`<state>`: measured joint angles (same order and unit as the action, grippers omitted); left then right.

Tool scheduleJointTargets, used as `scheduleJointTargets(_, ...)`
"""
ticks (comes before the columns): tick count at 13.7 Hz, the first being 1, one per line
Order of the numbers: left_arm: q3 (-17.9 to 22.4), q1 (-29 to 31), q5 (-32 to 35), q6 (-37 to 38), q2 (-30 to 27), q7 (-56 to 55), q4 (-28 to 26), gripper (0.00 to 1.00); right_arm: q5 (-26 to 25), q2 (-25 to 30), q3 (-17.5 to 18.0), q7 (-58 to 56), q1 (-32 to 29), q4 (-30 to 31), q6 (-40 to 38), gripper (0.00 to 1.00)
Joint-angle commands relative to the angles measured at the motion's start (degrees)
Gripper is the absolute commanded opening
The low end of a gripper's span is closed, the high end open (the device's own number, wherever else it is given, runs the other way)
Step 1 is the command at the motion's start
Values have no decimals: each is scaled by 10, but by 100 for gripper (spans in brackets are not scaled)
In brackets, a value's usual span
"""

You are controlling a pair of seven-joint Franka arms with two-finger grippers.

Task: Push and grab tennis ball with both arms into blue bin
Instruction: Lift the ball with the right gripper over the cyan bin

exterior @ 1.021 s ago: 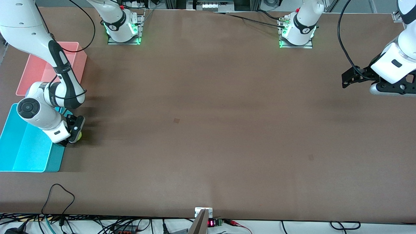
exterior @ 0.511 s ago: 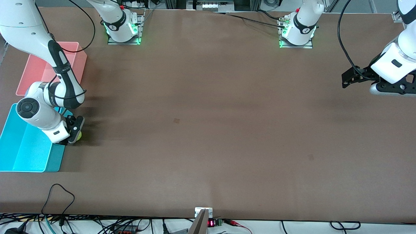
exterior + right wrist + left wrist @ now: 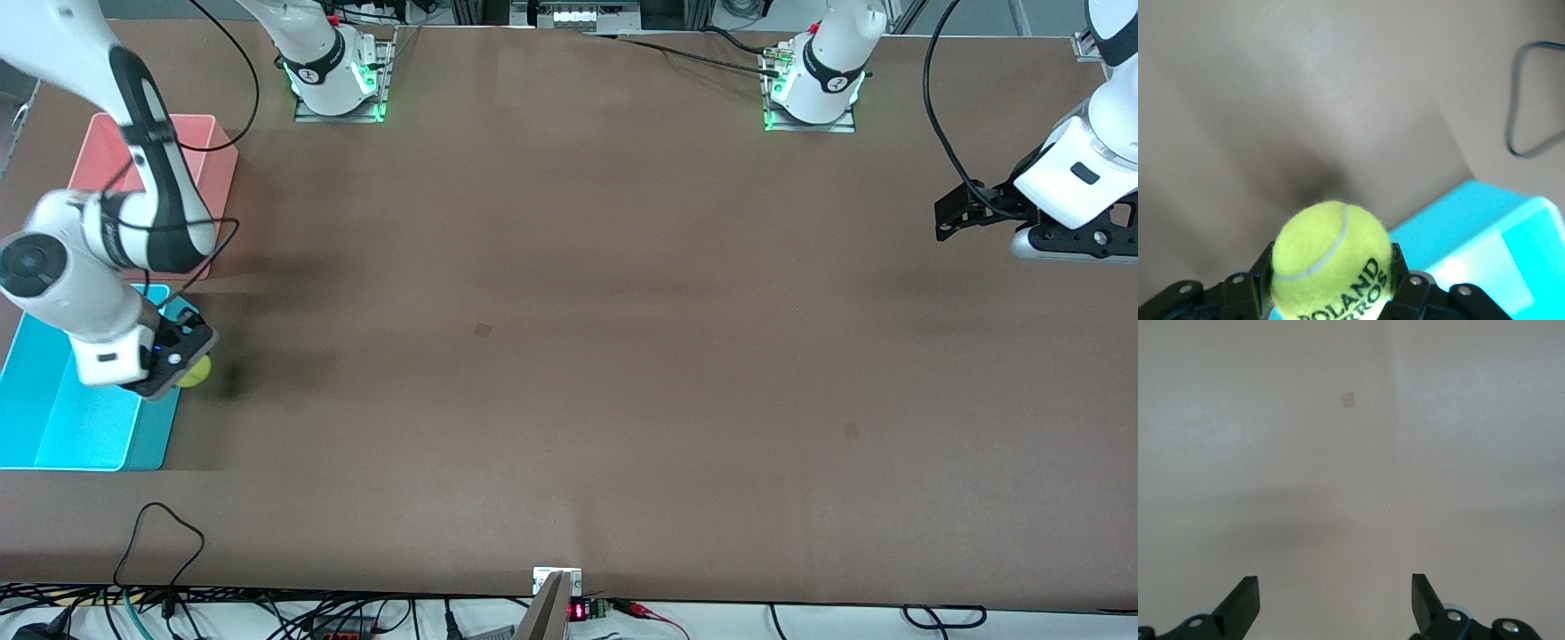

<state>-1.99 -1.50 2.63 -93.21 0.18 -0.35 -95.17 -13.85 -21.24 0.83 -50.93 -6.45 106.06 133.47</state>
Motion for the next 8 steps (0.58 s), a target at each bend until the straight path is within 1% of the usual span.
scheduleJointTargets(1, 0, 1, -11, 0, -11, 13, -5, 100, 41, 59, -9, 80, -20, 11, -49, 0)
scheduleJointTargets(2, 0, 1, -11, 0, -11, 13, -5, 100, 69, 63, -27, 85, -34, 7, -52, 0)
scheduleJointTargets(4, 0, 1, -11, 0, -11, 13, -5, 100, 109, 58, -89, 99, -35, 9, -52, 0)
scheduleJointTargets(5, -3, 0, -11, 0, -11, 13, -5, 100, 125, 52, -107, 118, -35, 6, -52, 0)
scheduleJointTargets(8, -5, 1, -11, 0, -11, 13, -5, 100, 127, 20, -148, 172, -33, 5, -45, 0)
